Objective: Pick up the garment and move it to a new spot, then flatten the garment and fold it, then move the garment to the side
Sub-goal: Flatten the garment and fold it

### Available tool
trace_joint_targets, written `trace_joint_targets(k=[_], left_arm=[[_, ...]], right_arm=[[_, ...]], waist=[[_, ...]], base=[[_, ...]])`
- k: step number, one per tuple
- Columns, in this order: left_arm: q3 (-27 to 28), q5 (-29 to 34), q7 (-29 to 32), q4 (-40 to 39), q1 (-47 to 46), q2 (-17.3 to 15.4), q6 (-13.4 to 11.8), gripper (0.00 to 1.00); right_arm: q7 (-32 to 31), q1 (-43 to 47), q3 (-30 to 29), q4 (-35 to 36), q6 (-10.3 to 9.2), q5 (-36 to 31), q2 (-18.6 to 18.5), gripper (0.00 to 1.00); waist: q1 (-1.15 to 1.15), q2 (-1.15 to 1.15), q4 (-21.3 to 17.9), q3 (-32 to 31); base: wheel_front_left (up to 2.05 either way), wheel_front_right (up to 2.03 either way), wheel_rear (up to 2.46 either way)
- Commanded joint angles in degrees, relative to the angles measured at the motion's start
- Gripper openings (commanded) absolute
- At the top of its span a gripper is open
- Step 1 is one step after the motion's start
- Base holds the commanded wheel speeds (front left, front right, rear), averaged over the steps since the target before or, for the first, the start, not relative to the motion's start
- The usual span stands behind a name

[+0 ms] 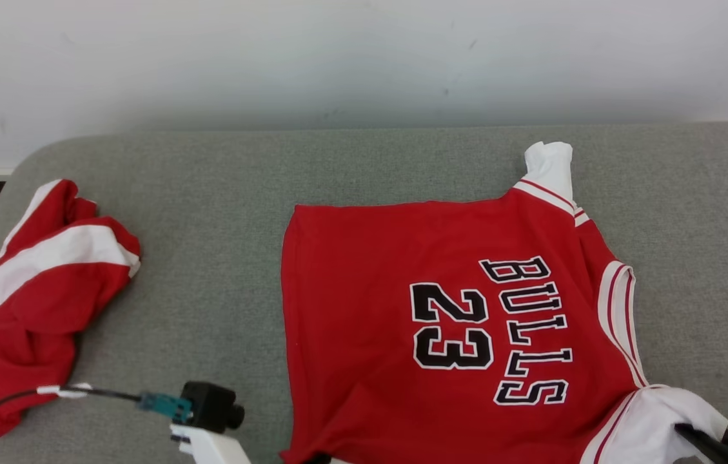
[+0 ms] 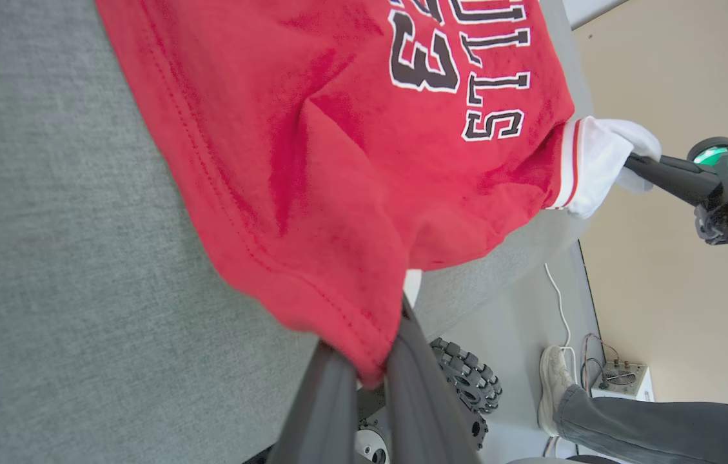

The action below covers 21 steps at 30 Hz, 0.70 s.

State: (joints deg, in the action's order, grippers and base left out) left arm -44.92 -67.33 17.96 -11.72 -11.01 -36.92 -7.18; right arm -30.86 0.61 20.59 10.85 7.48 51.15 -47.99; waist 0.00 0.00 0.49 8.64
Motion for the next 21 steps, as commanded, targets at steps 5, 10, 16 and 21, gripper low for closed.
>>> trace_joint_targets(k=[5,10,16,21], left_arm=[[3.0,-5.8,6.6,-0.5,-5.7,-0.7,-2.2,0.00],[4.4,-8.7,12.0,1.2,-11.3,-0.4,-3.9,0.00],[4.2,-8.6,15.7,5.0,-17.0,0.7,-4.2,0.00],[4.1,-7.3,15.8,8.9,-20.2,2.2,-4.3,0.31]], right_arm=[[-6.3,-5.4,-1.1,0.5,0.01,3.2,-0.7,0.00],[-10.6,-10.9,-1.7,-0.3,0.01,3.8,0.5,0.00],[-12.5,-17.0,-1.3,-2.9,0.00,2.3,2.5,0.00],[-11.5,-20.5,-0.8,-5.3,0.01,0.5,4.8,0.40]], waist=[[0.00,0.00,1.1,2.7],[0.00,0.00,1.4,5.1],[0.00,0.00,1.3,7.5],[0.00,0.00,0.9,8.5]], base=[[0.00,0.00,0.00],[0.00,0.00,0.00],[0.00,0.00,0.00],[0.00,0.00,0.00]])
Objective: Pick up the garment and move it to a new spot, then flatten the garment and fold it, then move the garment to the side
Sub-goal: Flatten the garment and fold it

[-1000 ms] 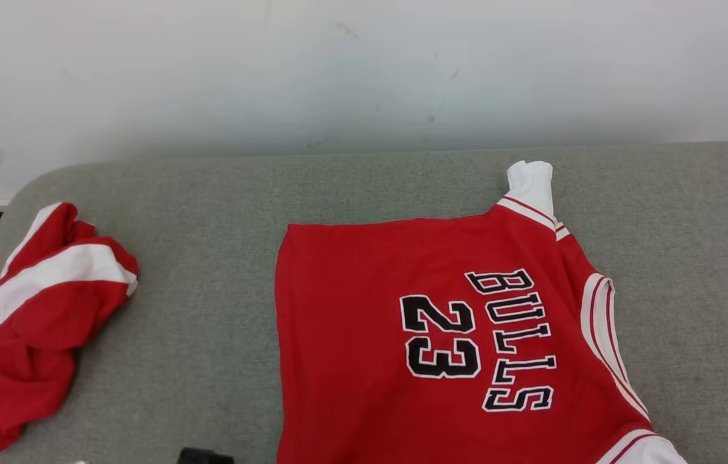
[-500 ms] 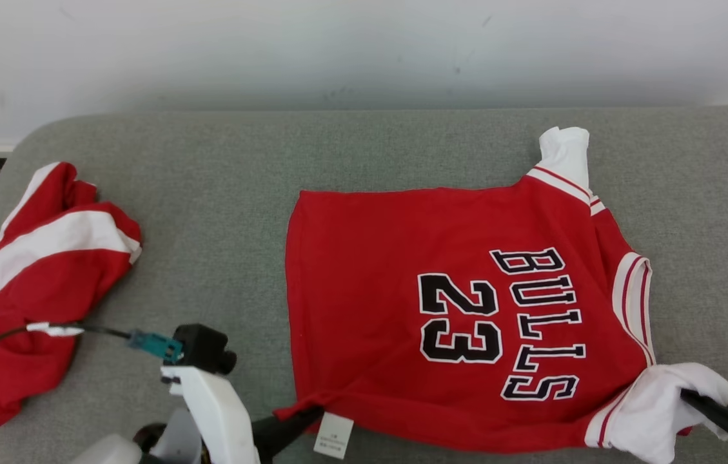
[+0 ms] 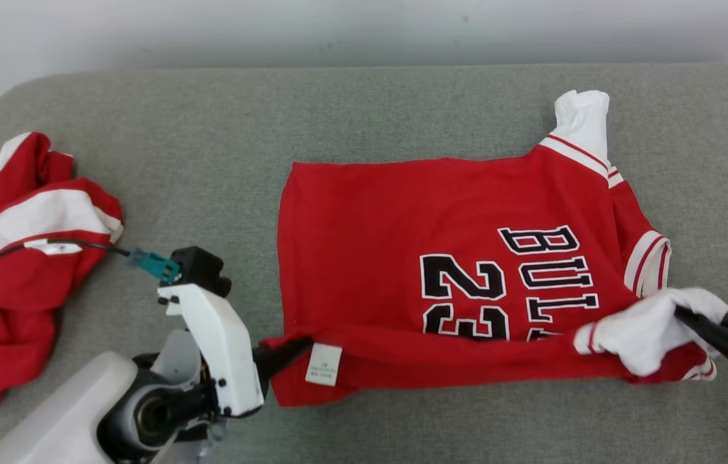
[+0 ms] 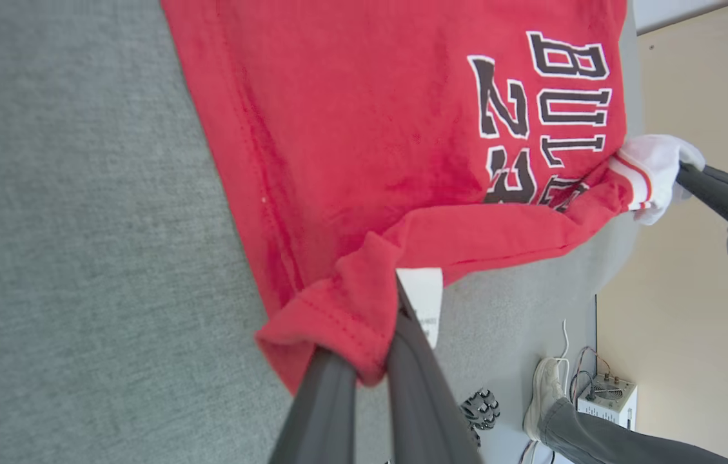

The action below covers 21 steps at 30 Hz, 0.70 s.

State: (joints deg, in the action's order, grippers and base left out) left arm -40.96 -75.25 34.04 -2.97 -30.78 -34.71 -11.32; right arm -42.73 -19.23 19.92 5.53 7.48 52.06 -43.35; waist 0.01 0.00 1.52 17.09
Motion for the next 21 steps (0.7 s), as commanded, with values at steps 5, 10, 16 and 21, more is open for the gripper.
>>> trace_joint_targets(k=[5,10,16,21], left_arm=[[0.1,2.0,-2.2,2.6,-1.0,1.0,-0.3,1.00],[1.4,2.5,-6.1,2.4,1.6,0.3,0.7,1.00],[2.7,6.8,-14.1,-1.9,6.3,-1.7,0.2,1.00],[1.8,13.0,-21.7,-4.0,11.6,-2.6,-2.2,1.00]], right_arm=[[4.9,-2.0,-0.1,-2.3,0.01,-2.3,2.7,1.00],[10.3,0.3,0.4,-3.2,0.01,-3.6,2.8,1.00],[18.9,5.1,-1.9,-2.8,0.01,-5.7,1.6,1.00],[24.4,10.7,-4.9,-1.5,0.00,-9.2,0.9,1.00]], waist=[[-0.01,0.00,-0.5,0.0],[-0.01,0.00,-0.8,-1.7],[-0.01,0.00,-1.2,-4.3],[-0.01,0.00,-1.6,-6.5]], base=[[0.00,0.00,0.00],[0.00,0.00,0.00],[0.00,0.00,0.00],[0.00,0.00,0.00]])
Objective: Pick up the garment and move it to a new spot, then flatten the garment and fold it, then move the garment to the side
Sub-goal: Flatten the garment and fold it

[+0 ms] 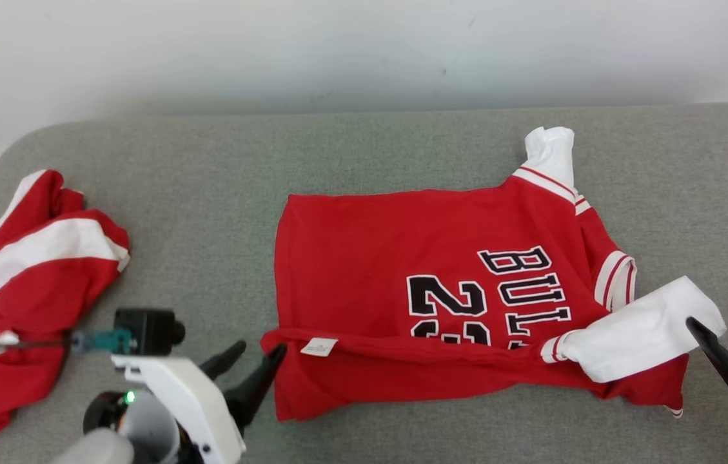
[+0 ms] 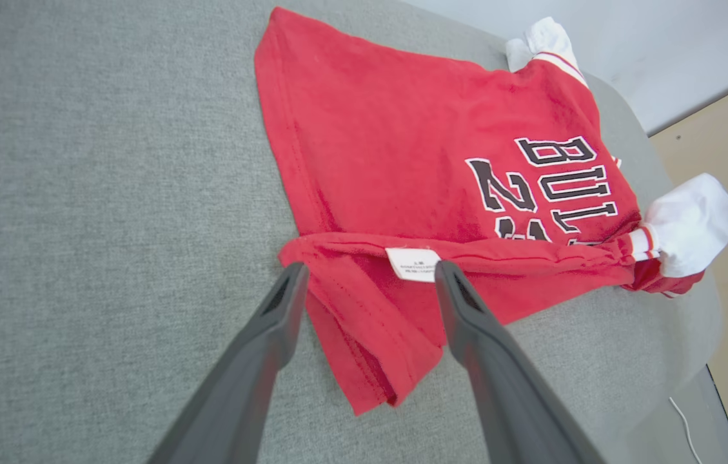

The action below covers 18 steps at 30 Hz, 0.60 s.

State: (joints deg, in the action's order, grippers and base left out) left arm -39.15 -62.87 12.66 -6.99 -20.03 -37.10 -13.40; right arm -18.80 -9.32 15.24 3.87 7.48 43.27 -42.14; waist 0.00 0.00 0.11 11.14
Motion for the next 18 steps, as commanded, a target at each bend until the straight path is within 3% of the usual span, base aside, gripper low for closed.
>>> trace_joint_targets(k=[1,8,18], left_arm=[[-0.4,1.4,-1.8,-0.3,2.0,0.0,-0.6,1.00],[-1.5,3.8,-9.1,-0.4,8.7,2.2,-2.1,1.00],[-3.3,6.2,-12.0,4.6,9.2,3.9,-1.7,1.00]], right_arm=[[1.2,2.1,-0.9,0.6,0.00,-0.8,-0.2,1.00],[4.4,11.1,-3.5,2.9,0.01,-4.4,1.6,1.00],[6.0,13.4,-1.2,0.4,0.01,-8.8,6.0,1.00]], waist=[[0.00,0.00,-0.3,-0.8],[0.00,0.00,-0.6,-1.0],[0.00,0.00,-0.5,0.0]], base=[[0.00,0.00,0.00],[0.00,0.00,0.00],[0.00,0.00,0.00]])
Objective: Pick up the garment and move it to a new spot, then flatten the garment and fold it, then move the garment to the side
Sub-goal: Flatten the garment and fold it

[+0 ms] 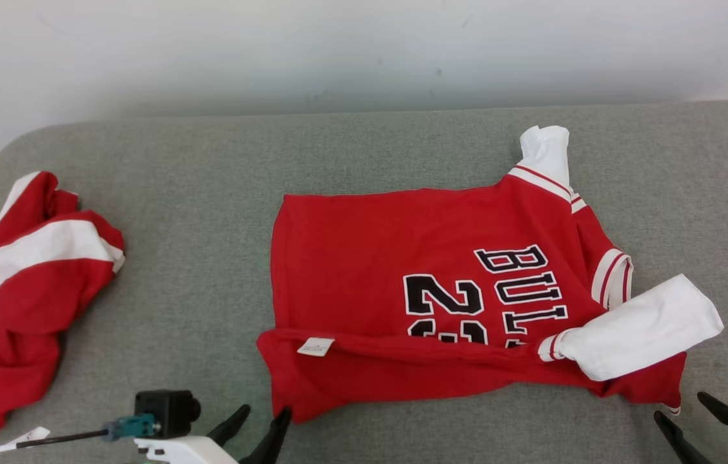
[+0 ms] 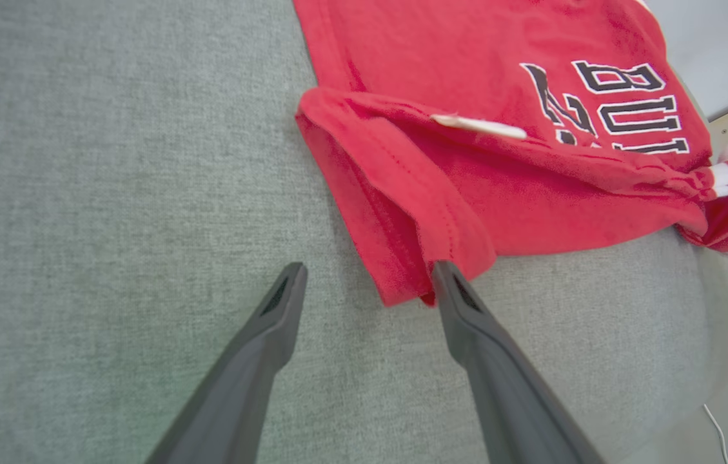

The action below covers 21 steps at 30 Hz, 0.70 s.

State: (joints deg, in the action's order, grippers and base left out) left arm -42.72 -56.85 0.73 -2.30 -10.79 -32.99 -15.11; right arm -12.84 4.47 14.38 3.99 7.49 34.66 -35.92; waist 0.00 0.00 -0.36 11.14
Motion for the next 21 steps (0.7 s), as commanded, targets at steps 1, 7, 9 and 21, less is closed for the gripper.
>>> trace_joint_targets(k=[1,7,9,21], left_arm=[[0.1,0.1,0.2,0.3,-0.3,-0.1,0.3,1.00],[-0.7,-0.5,1.6,2.2,-1.9,0.6,1.8,1.00],[-1.0,-0.4,1.8,3.0,-2.5,0.9,2.4,1.00],[-2.1,-0.6,2.3,6.8,-4.8,2.5,5.1,1.00]], right_arm=[[0.4,-1.1,-0.1,-0.3,-0.01,-0.7,-0.1,1.00],[0.6,-3.8,1.6,-3.5,-0.01,-1.9,0.4,1.00],[0.6,-4.9,2.5,-4.2,-0.01,-2.0,0.5,1.00],[2.1,-9.4,7.4,-6.9,-0.01,-1.3,1.8,1.00]], waist=[[0.00,0.00,0.1,0.1],[0.00,0.00,0.7,1.1],[0.00,0.00,0.9,1.6],[0.00,0.00,1.2,3.0]], base=[[0.00,0.00,0.00],[0.00,0.00,0.00],[0.00,0.00,0.00],[0.00,0.00,0.00]])
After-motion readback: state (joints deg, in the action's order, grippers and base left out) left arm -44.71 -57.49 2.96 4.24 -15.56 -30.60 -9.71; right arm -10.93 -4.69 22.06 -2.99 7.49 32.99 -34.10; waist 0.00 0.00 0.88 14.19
